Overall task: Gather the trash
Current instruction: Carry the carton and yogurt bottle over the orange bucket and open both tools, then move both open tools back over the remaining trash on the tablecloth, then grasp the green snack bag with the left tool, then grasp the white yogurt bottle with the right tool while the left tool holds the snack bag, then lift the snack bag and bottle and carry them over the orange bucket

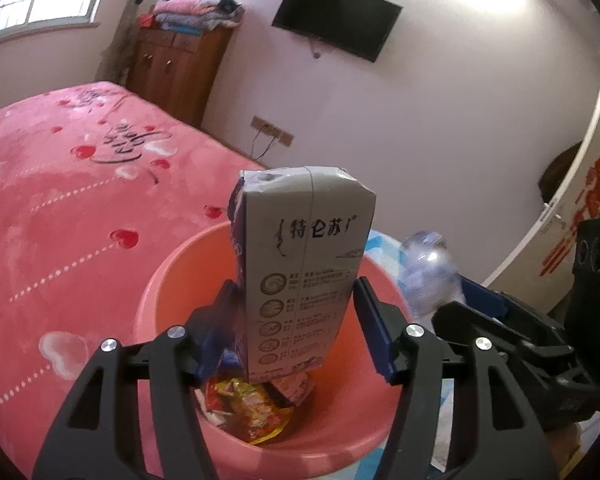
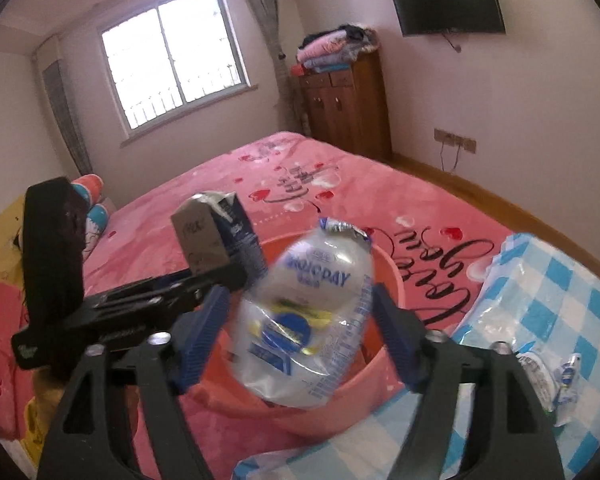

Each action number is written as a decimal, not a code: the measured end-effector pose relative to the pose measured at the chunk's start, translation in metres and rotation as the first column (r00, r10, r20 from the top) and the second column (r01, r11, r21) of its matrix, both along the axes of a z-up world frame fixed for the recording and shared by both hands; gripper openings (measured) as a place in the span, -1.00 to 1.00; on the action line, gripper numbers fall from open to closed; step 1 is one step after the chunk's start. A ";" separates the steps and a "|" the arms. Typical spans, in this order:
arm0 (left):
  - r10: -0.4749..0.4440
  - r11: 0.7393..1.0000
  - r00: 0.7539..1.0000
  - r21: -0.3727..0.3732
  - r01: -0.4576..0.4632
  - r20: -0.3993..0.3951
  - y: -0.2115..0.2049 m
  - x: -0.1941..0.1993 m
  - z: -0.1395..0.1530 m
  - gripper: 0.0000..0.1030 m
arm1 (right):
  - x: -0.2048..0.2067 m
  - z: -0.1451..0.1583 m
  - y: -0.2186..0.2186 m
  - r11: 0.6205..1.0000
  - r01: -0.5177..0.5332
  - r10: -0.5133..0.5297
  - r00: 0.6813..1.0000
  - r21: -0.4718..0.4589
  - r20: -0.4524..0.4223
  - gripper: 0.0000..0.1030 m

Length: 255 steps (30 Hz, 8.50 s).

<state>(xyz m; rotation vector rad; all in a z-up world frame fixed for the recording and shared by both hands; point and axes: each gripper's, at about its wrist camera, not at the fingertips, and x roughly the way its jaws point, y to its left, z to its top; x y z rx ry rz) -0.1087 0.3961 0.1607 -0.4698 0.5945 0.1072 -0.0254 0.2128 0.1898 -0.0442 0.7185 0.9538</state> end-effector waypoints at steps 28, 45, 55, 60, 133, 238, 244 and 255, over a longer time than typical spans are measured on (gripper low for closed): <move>-0.158 0.982 0.984 0.114 0.148 0.082 -0.060 -0.028 0.002 0.65 | -0.075 -0.040 -0.182 0.902 0.431 -0.431 0.902 0.011 0.033 0.81; -0.267 0.947 0.961 0.202 0.249 0.066 -0.144 -0.037 0.013 0.67 | -0.094 -0.062 -0.254 0.857 0.515 -0.515 0.857 -0.004 0.011 0.81; -0.310 0.928 0.951 0.212 0.305 -0.013 -0.189 -0.027 0.002 0.67 | -0.079 -0.074 -0.280 0.855 0.519 -0.519 0.854 -0.011 -0.027 0.81; -0.326 0.919 0.943 0.212 0.332 -0.063 -0.212 -0.011 -0.011 0.67 | -0.068 -0.082 -0.292 0.855 0.519 -0.519 0.853 -0.009 -0.050 0.81; -0.510 0.826 0.765 0.024 0.563 -0.393 -0.354 0.186 -0.134 -0.07 | 0.038 -0.150 -0.380 0.773 0.620 -0.635 0.757 -0.136 -0.155 0.81; -0.453 0.892 0.889 -0.048 0.450 -0.068 -0.203 -0.003 -0.031 -0.19 | -0.060 -0.058 -0.278 0.872 0.490 -0.490 0.871 -0.016 -0.033 0.21; -0.358 0.934 0.934 0.001 0.358 -0.012 -0.157 -0.015 0.005 -0.19 | -0.052 -0.016 -0.208 0.947 0.320 -0.320 0.947 0.021 -0.019 0.21; -0.100 0.993 0.995 0.063 0.100 -0.003 -0.058 -0.016 0.025 -0.19 | -0.013 0.016 -0.069 0.998 0.039 -0.036 0.998 0.051 -0.060 0.23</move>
